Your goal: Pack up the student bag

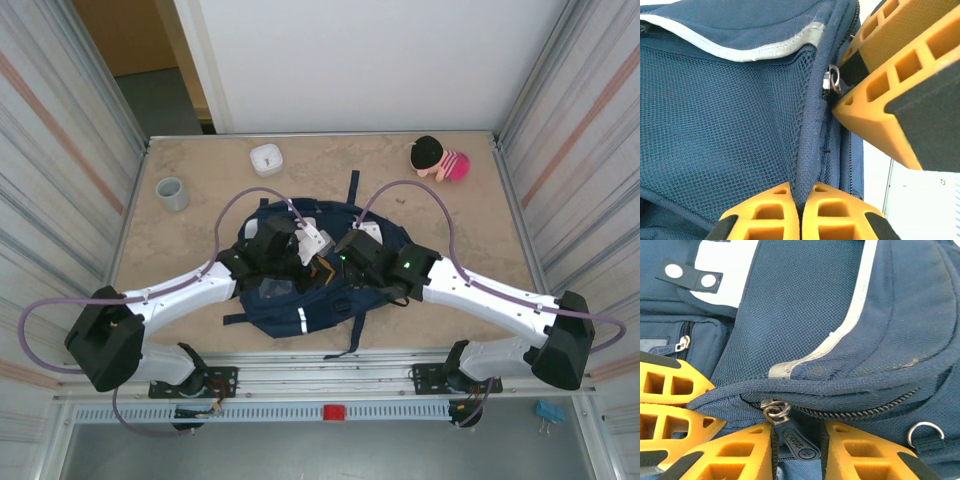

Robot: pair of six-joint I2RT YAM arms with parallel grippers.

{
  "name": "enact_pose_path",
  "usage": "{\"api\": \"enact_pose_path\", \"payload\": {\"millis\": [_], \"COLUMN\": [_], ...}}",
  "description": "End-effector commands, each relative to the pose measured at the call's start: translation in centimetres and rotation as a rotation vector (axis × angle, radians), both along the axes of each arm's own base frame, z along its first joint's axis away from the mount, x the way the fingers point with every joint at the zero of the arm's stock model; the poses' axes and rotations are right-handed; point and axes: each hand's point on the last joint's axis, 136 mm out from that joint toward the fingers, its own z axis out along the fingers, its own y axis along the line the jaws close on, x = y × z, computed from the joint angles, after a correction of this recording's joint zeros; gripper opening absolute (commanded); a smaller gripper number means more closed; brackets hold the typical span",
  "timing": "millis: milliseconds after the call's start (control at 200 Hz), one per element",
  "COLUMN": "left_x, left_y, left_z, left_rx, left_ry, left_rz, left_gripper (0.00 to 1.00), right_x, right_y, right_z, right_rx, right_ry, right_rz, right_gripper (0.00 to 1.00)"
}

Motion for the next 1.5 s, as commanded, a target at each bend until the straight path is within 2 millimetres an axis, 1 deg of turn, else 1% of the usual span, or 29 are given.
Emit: {"api": "enact_pose_path", "payload": {"millis": [0, 85, 170, 230, 271, 341, 471, 526, 616, 722, 817, 857, 907, 932, 962, 1017, 1102, 1127, 1183, 1273, 1303, 1378, 1498], "left_x": [-0.8, -0.9, -0.9, -0.8, -0.8, -0.8, -0.8, -0.8, -0.8, -0.7, -0.7, -0.6, -0.6, -0.7, -0.7, -0.6, -0.6, -0.6, -0.6, -0.5, -0.5, -0.3, 0.1], "left_y": [-0.5, -0.6, -0.6, -0.5, -0.5, -0.4, -0.1, 0.1, 0.2, 0.3, 0.4, 0.4, 0.4, 0.4, 0.4, 0.3, 0.2, 0.2, 0.3, 0.5, 0.6, 1.1, 2.1], "left_z": [2.6, 2.4, 2.5, 2.5, 2.5, 2.6, 2.5, 2.4, 2.3, 2.2, 2.1, 2.0, 2.0, 2.1, 2.1, 2.2, 2.4, 2.4, 2.4, 2.3, 2.1, 1.8, 1.0], "left_rx": [-0.079, -0.075, -0.076, -0.074, -0.071, -0.069, -0.055, -0.047, -0.037, -0.034, -0.028, -0.025, -0.023, -0.024, -0.026, -0.03, -0.033, -0.034, -0.033, -0.02, -0.012, 0.022, 0.087], "left_ry": [-0.03, -0.025, -0.026, -0.032, -0.032, -0.036, -0.048, -0.049, -0.051, -0.056, -0.058, -0.06, -0.059, -0.059, -0.059, -0.059, -0.06, -0.062, -0.061, -0.066, -0.067, -0.08, -0.098], "left_rz": [-0.054, -0.056, -0.057, -0.055, -0.055, -0.054, -0.045, -0.041, -0.039, -0.034, -0.033, -0.03, -0.029, -0.031, -0.031, -0.032, -0.035, -0.034, -0.033, -0.028, -0.025, -0.006, 0.02], "left_gripper": [0.0, 0.0, 0.0, 0.0, 0.0, 0.0, 0.0, 0.0, 0.0, 0.0, 0.0, 0.0, 0.0, 0.0, 0.0, 0.0, 0.0, 0.0, 0.0, 0.0, 0.0, 0.0, 0.0], "right_x": [1.3, 1.4, 1.3, 1.4, 1.5, 2.0, 2.3, 2.3, 2.4, 2.3, 2.1, 2.0, 1.9, 1.9, 2.0, 2.0, 1.9, 1.9, 1.9, 2.1, 2.2, 2.3, 2.5], "right_y": [-2.3, -1.7, 0.1, 0.5, 0.1, -1.2, -2.4, -2.9, -3.7, -4.2, -4.0, -4.1, -4.1, -4.0, -4.0, -3.7, -2.5, -2.2, -1.8, -2.0, -2.5, -3.5, -5.8], "right_z": [0.6, 0.4, -0.1, -0.3, -0.4, -0.2, 0.4, 0.7, 1.0, 0.6, 0.2, 0.2, 0.3, 0.3, 0.4, 0.2, 0.0, -0.2, -0.2, 0.0, 0.1, 0.3, 0.1], "right_rx": [-0.098, -0.107, -0.073, -0.076, -0.101, -0.174, -0.24, -0.245, -0.248, -0.232, -0.207, -0.202, -0.199, -0.199, -0.198, -0.198, -0.179, -0.176, -0.167, -0.182, -0.194, -0.211, -0.209], "right_ry": [-0.059, -0.05, -0.026, -0.018, -0.018, -0.032, -0.047, -0.052, -0.048, -0.015, 0.015, 0.018, 0.021, 0.023, 0.021, 0.023, 0.029, 0.03, 0.027, 0.018, 0.016, 0.017, 0.049], "right_rz": [-0.067, -0.041, 0.05, 0.06, 0.045, 0.004, -0.002, -0.001, -0.012, -0.001, 0.024, 0.027, 0.036, 0.04, 0.045, 0.065, 0.122, 0.135, 0.152, 0.151, 0.14, 0.123, 0.083], "right_gripper": [0.27, 0.29, 0.34, 0.35, 0.35, 0.34, 0.24, 0.21, 0.2, 0.19, 0.17, 0.2, 0.31, 0.39, 0.44, 0.45, 0.45, 0.44, 0.37, 0.25, 0.21, 0.18, 0.16]}}
